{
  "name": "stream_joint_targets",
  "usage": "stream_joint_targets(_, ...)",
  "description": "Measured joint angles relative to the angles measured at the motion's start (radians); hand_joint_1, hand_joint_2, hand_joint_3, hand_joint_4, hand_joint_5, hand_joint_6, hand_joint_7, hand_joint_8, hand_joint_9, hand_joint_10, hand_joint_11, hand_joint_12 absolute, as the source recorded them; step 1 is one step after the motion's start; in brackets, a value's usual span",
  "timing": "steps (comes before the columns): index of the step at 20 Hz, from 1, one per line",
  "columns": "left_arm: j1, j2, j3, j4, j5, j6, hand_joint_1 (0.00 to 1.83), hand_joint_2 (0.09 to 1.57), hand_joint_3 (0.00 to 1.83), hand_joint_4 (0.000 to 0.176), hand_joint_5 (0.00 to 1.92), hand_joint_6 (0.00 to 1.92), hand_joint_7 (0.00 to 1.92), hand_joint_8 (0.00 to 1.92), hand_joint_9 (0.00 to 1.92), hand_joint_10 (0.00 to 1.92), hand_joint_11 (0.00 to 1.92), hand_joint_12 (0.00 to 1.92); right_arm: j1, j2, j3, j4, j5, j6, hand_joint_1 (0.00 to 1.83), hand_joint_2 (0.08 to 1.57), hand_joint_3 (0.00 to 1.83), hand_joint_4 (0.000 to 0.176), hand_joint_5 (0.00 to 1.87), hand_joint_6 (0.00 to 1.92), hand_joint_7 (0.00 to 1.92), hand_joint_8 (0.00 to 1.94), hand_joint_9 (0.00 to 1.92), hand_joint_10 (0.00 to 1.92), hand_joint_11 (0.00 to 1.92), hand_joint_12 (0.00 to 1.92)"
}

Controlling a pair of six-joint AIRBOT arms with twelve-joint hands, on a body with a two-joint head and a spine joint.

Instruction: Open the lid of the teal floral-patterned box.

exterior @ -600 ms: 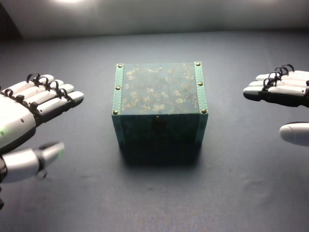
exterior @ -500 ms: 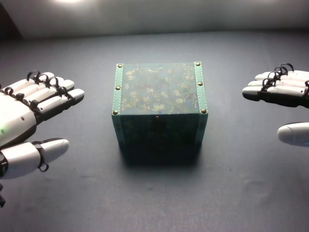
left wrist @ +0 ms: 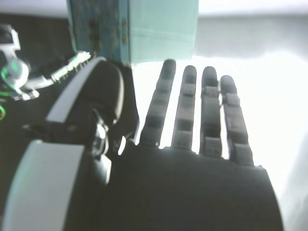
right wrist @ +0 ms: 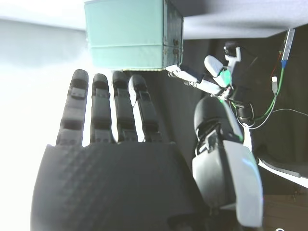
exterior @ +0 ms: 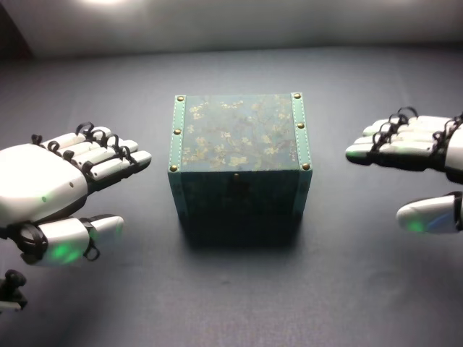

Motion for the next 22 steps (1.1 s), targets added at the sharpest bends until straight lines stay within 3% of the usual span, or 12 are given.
stream_joint_targets(3,-0.024,-0.019,0.012,0.027,0.034,-0.002,0.0,1.57,0.14,0.0,0.04,0.0,0.02,0.0,0.04,0.0,0.07,0.03,0.015,-0.024,0.023,-0.038,-0.022,0.022,0.0,1.3,0.0,0.0,0.11,0.0,0.09,0.0,0.06,0.01,0.0,0.06)
stream_joint_targets(6,-0.036,-0.026,0.021,0.053,0.064,-0.01,0.0,1.56,0.05,0.0,0.0,0.0,0.0,0.0,0.02,0.0,0.07,0.04,0.037,-0.036,0.034,-0.085,-0.047,0.04,0.0,1.31,0.0,0.0,0.12,0.0,0.08,0.01,0.04,0.0,0.03,0.08)
stream_joint_targets(9,-0.059,-0.045,0.048,0.109,0.077,-0.074,0.0,1.54,0.02,0.004,0.0,0.0,0.0,0.0,0.04,0.01,0.05,0.03,0.058,-0.052,0.04,-0.109,-0.051,0.045,0.0,1.28,0.0,0.0,0.11,0.0,0.09,0.01,0.05,0.01,0.08,0.1)
stream_joint_targets(11,-0.063,-0.051,0.048,0.128,0.084,-0.083,0.0,1.57,0.03,0.0,0.02,0.01,0.01,0.01,0.05,0.01,0.04,0.03,0.062,-0.064,0.047,-0.117,-0.051,0.049,0.0,1.27,0.0,0.0,0.09,0.0,0.09,0.0,0.2,0.0,0.2,0.32)
stream_joint_targets(12,-0.068,-0.051,0.047,0.134,0.088,-0.083,0.0,1.57,0.02,0.0,0.04,0.01,0.04,0.01,0.07,0.01,0.04,0.03,0.062,-0.066,0.048,-0.118,-0.056,0.05,0.0,1.26,0.0,0.008,0.06,0.0,0.09,0.0,0.34,0.01,0.28,0.61)
stream_joint_targets(13,-0.073,-0.051,0.047,0.138,0.092,-0.083,0.0,1.57,0.02,0.0,0.04,0.0,0.04,0.01,0.06,0.01,0.04,0.02,0.069,-0.072,0.054,-0.132,-0.06,0.053,0.0,1.28,0.01,0.036,0.02,0.0,0.07,0.0,0.36,0.0,0.29,0.66)
stream_joint_targets(14,-0.076,-0.051,0.047,0.14,0.096,-0.083,0.0,1.56,0.01,0.0,0.04,0.01,0.04,0.0,0.06,0.0,0.03,0.02,0.073,-0.08,0.059,-0.13,-0.061,0.054,0.0,1.27,0.0,0.06,0.0,0.0,0.05,0.0,0.28,0.0,0.21,0.64)
stream_joint_targets(15,-0.08,-0.051,0.047,0.146,0.101,-0.083,0.0,1.56,0.01,0.0,0.04,0.0,0.04,0.0,0.06,0.0,0.03,0.02,0.074,-0.087,0.061,-0.128,-0.063,0.059,0.0,1.23,0.0,0.064,0.0,0.0,0.01,0.0,0.08,0.01,0.04,0.39)
stream_joint_targets(18,-0.084,-0.053,0.047,0.149,0.105,-0.083,0.0,1.57,0.06,0.0,0.06,0.01,0.08,0.01,0.1,0.01,0.09,0.05,0.074,-0.096,0.071,-0.131,-0.071,0.065,0.0,1.24,0.0,0.004,0.0,0.0,0.0,0.0,0.0,0.0,0.0,0.05)
stream_joint_targets(22,-0.088,-0.057,0.047,0.148,0.106,-0.083,0.0,1.57,0.05,0.0,0.08,0.0,0.08,0.0,0.09,0.0,0.1,0.06,0.077,-0.099,0.07,-0.132,-0.074,0.067,0.0,1.28,0.01,0.0,0.03,0.0,0.04,0.0,0.09,0.01,0.1,0.09)
